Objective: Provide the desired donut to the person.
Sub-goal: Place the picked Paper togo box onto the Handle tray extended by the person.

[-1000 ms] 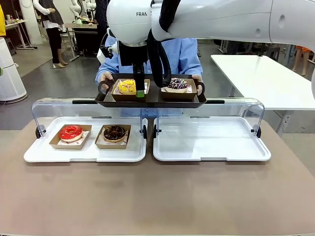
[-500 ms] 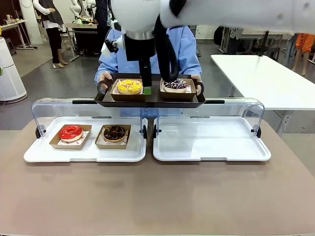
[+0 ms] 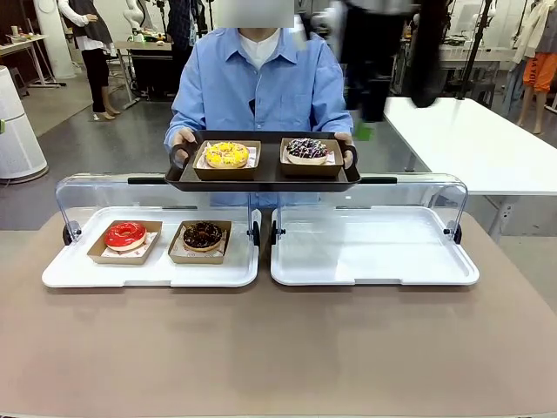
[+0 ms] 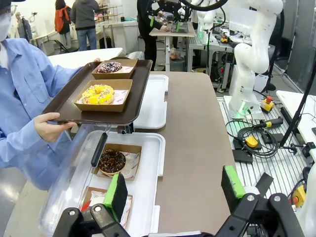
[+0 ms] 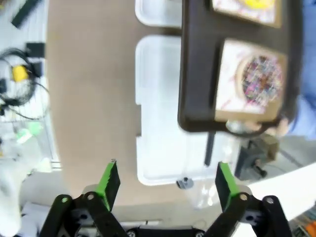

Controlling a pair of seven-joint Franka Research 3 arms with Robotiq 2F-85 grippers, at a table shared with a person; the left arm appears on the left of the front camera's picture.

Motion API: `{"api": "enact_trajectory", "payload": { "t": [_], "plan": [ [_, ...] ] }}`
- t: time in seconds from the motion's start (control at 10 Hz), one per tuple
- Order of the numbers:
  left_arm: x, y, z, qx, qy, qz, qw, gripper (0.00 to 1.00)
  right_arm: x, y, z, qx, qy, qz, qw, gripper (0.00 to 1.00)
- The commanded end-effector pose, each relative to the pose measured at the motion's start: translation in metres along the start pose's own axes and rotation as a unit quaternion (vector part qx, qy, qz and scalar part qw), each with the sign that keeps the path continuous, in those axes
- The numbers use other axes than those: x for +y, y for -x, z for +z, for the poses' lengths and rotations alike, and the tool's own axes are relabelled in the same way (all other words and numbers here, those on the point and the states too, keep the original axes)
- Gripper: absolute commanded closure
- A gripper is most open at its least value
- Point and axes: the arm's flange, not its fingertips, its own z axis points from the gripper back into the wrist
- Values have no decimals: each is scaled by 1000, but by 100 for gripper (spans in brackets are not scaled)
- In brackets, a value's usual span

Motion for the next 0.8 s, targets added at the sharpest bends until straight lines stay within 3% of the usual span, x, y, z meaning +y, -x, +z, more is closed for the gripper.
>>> {"api": "enact_trajectory", "payload": {
  "t": [0.0, 0.3, 0.5, 0.7],
  "plan": [
    [-2, -1, 1, -3, 0, -2, 1000, 0, 8, 50, -44, -21, 11, -13, 1000, 0],
    [-2, -1, 1, -3, 0, -2, 1000, 0, -2, 78, -64, -46, -11, -37, 998, 0],
    [-2, -1, 1, -3, 0, -2, 1000, 0, -2, 90, -65, -13, -10, -43, 999, 0],
    [-2, -1, 1, -3, 0, -2, 1000, 0, -2, 90, -65, -13, -10, -43, 999, 0]
  ]
}}
